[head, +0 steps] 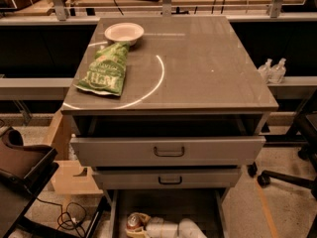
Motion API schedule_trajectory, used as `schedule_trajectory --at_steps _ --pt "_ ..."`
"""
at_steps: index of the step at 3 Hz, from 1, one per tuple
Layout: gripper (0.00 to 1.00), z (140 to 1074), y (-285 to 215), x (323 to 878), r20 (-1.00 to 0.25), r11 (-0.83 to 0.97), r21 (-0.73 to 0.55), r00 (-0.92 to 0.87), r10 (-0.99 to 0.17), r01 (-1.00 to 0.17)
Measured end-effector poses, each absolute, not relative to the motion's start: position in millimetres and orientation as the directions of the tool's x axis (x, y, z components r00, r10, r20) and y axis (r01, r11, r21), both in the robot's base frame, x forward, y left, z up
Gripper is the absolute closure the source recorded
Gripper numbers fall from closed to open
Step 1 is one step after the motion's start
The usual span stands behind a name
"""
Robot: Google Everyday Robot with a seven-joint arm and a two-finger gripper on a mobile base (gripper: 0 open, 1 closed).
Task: Place coke can into bottom drawer
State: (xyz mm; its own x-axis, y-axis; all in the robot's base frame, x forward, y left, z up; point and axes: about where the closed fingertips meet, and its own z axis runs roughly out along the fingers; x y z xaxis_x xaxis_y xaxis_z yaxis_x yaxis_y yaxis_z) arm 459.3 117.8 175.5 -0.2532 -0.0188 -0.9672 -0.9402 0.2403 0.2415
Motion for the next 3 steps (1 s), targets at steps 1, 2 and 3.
schedule_trajectory --at_steps 1,2,3 --pt "0.11 175.7 119.9 458.0 -0.967 0.237 0.243 -0.254 -0.017 -0.941" --pt "0.00 175.8 121.7 457.0 -0.967 0.234 0.245 -0.255 -0.016 -0.941" --pt "0.00 175.8 121.7 457.0 -0.967 0.234 0.245 -0.255 -0.016 -0.941"
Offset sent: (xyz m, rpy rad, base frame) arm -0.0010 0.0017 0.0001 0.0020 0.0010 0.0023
